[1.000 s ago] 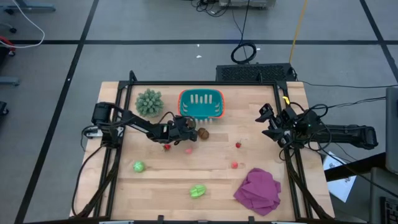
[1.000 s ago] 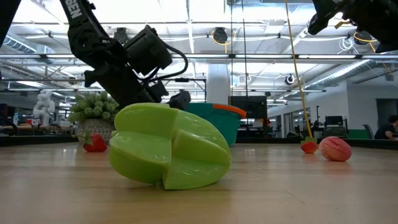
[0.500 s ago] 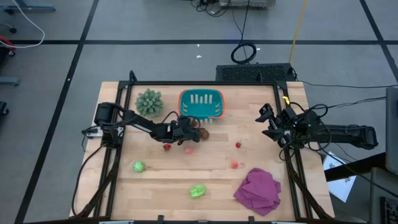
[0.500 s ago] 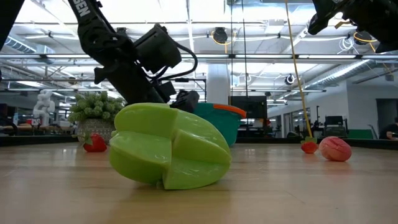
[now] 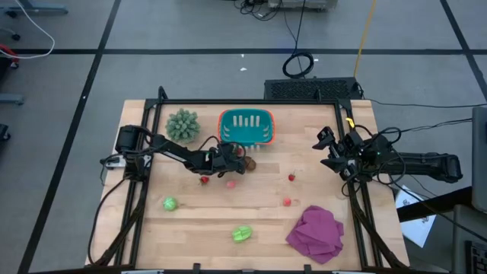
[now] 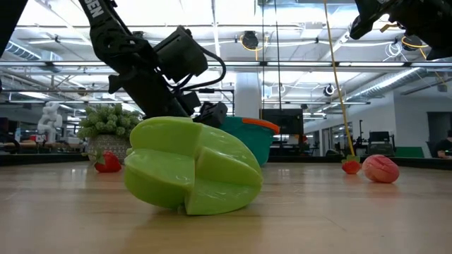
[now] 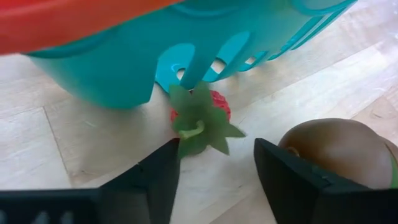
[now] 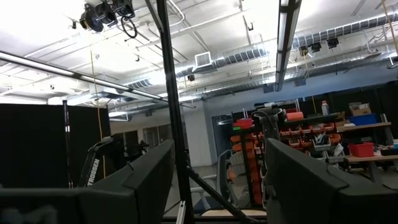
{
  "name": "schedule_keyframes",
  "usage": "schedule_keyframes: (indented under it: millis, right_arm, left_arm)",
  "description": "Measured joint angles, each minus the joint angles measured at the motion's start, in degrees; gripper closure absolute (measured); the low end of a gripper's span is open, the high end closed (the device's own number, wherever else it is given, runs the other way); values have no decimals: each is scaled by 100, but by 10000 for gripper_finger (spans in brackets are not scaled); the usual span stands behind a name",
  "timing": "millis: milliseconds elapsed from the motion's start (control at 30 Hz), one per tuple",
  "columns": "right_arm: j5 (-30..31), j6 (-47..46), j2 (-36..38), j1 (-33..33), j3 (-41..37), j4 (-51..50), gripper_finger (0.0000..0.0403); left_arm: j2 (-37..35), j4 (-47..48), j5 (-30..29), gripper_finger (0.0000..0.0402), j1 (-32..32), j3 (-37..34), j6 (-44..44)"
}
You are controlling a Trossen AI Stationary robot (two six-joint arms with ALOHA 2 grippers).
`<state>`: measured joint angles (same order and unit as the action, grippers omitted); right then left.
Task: Pick and placing Produce into tupperware
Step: Put the top red strawberry into the blue basket
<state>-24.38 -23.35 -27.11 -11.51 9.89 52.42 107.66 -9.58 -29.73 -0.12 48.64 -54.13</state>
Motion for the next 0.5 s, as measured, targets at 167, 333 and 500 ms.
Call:
schedule_keyframes:
  millis: [167,333,500]
  right_arm:
    - [0,0,0,0,0,0,161]
    - [0,0,0,0,0,0,161]
    - [0,0,0,0,0,0,161]
  left_arm:
    - [0,-14,11,258,-3,0,78]
    - [0,-122,10,291,-57,0,134]
    - [0,-120,8,312,-103,0,146]
